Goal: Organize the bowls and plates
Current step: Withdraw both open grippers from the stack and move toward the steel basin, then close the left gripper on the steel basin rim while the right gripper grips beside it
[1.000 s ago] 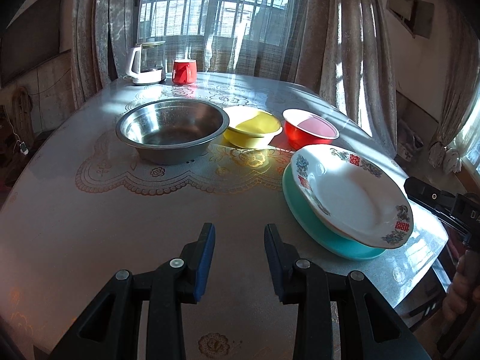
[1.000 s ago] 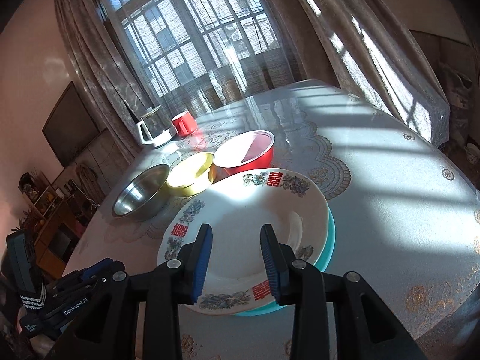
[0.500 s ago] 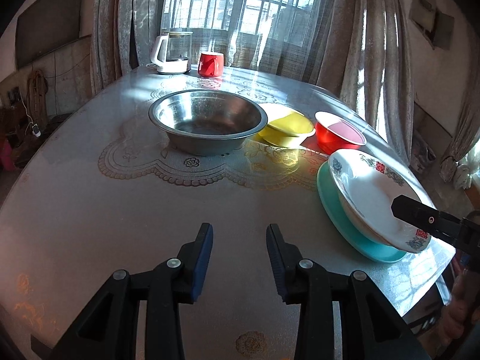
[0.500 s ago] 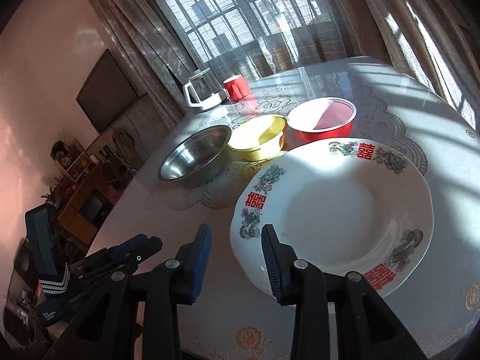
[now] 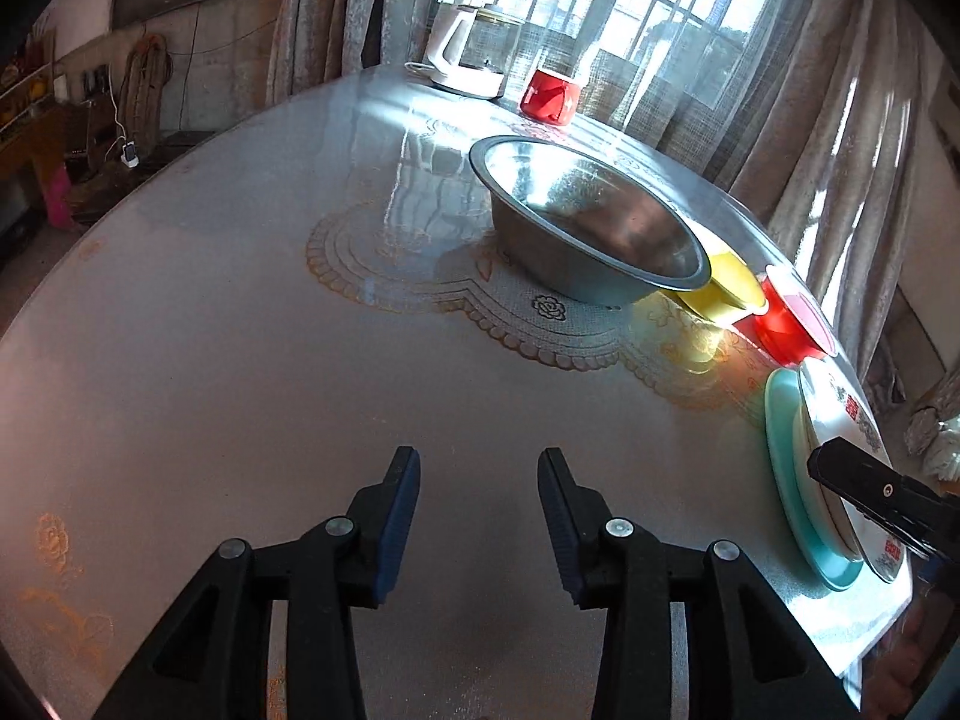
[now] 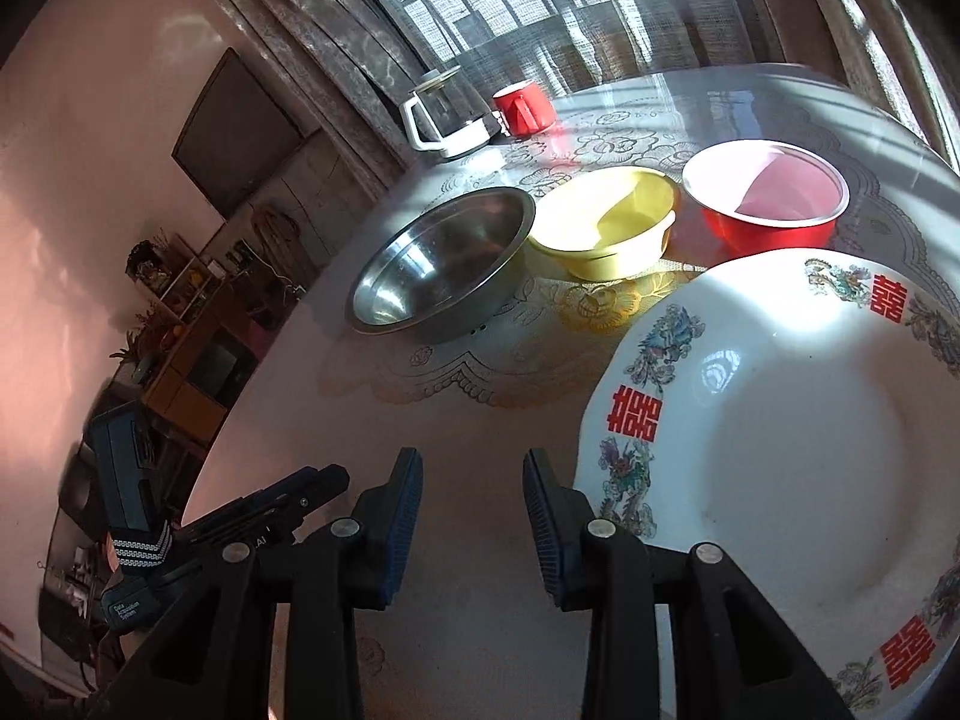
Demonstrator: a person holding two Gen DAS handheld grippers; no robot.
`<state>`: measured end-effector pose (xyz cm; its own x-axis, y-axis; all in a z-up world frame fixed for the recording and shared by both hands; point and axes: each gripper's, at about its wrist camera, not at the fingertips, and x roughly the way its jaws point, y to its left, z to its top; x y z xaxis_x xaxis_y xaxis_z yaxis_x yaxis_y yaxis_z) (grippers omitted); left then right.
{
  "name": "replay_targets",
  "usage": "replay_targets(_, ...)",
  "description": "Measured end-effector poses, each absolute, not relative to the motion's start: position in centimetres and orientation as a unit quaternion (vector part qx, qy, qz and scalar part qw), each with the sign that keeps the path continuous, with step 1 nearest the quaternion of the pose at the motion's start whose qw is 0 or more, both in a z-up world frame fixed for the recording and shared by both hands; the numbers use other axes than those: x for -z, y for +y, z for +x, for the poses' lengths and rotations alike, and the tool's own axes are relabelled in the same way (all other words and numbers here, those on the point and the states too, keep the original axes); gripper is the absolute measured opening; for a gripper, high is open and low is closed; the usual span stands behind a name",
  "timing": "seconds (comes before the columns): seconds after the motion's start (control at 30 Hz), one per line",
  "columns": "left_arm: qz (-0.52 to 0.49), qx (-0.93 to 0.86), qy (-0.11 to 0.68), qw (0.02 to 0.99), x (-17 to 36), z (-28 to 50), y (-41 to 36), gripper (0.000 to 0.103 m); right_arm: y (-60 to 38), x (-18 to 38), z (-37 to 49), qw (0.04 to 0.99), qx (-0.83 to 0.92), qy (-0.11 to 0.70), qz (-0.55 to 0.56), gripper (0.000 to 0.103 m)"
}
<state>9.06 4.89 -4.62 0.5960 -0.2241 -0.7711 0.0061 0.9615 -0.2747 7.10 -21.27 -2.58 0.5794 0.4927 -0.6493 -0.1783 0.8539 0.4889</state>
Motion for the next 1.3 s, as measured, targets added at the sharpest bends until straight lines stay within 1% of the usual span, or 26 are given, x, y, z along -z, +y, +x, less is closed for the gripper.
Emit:
replay_targets(0.17,-0.154,0.055,0.448,0.879,4.7,10.1,7.1,0.04,-20.5,3.1,8.8,0.858,-0.196,0.432,0.197,0.035)
replay_targets(0.27,-0.167,0.07,0.434,0.882,4.2,10.7,7.8,0.04,-20.4,3.1,9.9,0.855,-0.196,0.433,0.209,0.035)
replay_targets(0.37,-0.16,0.081,0.414,0.893,3.3,11.4,7.8,0.044,-20.5,3.2,11.2,0.851,-0.186,0.437,0.225,0.035)
replay_targets(0.4,-0.155,0.08,0.409,0.896,3.0,11.6,7.7,0.047,-20.7,3.2,11.6,0.849,-0.185,0.437,0.234,0.035)
replay_targets(0.57,-0.163,0.087,0.395,0.9,1.9,13.8,7.8,0.048,-20.9,2.9,13.5,0.845,-0.177,0.432,0.262,0.035)
replay_targets(0.73,-0.185,0.11,0.402,0.89,1.3,16.6,7.4,0.048,-20.4,2.9,16.0,0.843,-0.163,0.431,0.278,0.035)
replay_targets(0.9,-0.179,0.114,0.396,0.894,0.8,19.0,6.4,0.048,-20.2,3.4,18.2,0.84,-0.142,0.434,0.293,0.035)
replay_targets(1.1,-0.185,0.11,0.408,0.887,1.7,22.0,5.8,0.047,-19.8,4.4,20.3,0.837,-0.114,0.439,0.307,0.035)
replay_targets(1.2,-0.185,0.11,0.418,0.883,2.5,23.1,5.4,0.045,-19.8,5.1,21.2,0.834,-0.103,0.442,0.313,0.035)
replay_targets(1.23,-0.178,0.109,0.422,0.882,2.8,23.4,5.1,0.04,-19.7,5.3,21.4,0.833,-0.104,0.442,0.315,0.035)
replay_targets(1.27,-0.167,0.11,0.428,0.881,3.1,23.6,4.7,0.025,-19.5,5.4,21.7,0.834,-0.104,0.442,0.312,0.035)
replay_targets(1.3,-0.161,0.113,0.43,0.881,3.3,23.6,4.4,0.023,-19.2,5.6,21.9,0.837,-0.102,0.442,0.306,0.035)
